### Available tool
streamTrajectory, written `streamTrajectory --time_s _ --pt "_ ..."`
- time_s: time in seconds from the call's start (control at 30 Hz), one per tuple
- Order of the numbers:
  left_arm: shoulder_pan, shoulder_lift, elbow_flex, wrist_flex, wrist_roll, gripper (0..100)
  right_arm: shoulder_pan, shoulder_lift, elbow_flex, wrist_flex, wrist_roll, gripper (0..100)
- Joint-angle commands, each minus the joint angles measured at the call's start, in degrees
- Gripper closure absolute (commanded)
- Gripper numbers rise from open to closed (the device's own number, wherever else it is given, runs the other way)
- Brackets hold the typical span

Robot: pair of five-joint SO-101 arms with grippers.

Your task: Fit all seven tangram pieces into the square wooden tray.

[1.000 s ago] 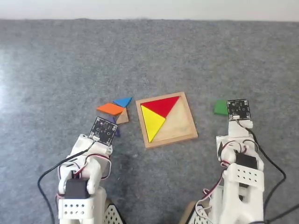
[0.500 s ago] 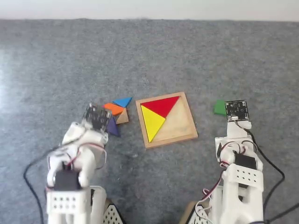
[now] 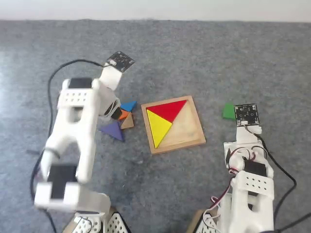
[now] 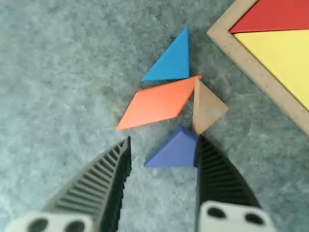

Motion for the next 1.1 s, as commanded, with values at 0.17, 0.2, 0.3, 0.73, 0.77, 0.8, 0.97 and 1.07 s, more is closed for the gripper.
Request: streamTrajectory --time_s 0.17,0.2,0.3,0.73,0.77,0.8,0.97,1.07 --pt "-1.76 14.07 -10.33 -2.11 -3.34 79 -0.31 -0.92 -0.18 -1.27 0.62 91.4" --pt "-1.76 14.86 -10.24 -2.37 -3.52 79 -0.31 -0.92 -0.18 -1.27 0.62 91.4" --pt "-1.76 17.05 -10.24 -4.13 -3.52 79 -0.31 -0.92 -0.18 -1.27 0.62 91.4" --pt "-1.14 23.38 -11.38 -5.36 -3.25 79 -0.31 -1.27 0.26 -1.36 0.62 91.4" --pt "-1.14 23.38 -11.38 -4.66 -3.25 79 -0.31 -1.27 0.26 -1.36 0.62 91.4" --pt "-1.14 23.38 -11.38 -4.04 -3.16 79 -0.31 -1.27 0.26 -1.36 0.62 91.4" --pt "-1.32 23.30 -12.97 0.70 1.05 80 -0.40 -1.27 0.26 -1.36 0.62 91.4" --pt "-0.09 23.30 -15.60 8.44 4.84 85 -0.40 -1.19 0.26 -1.36 0.62 91.4"
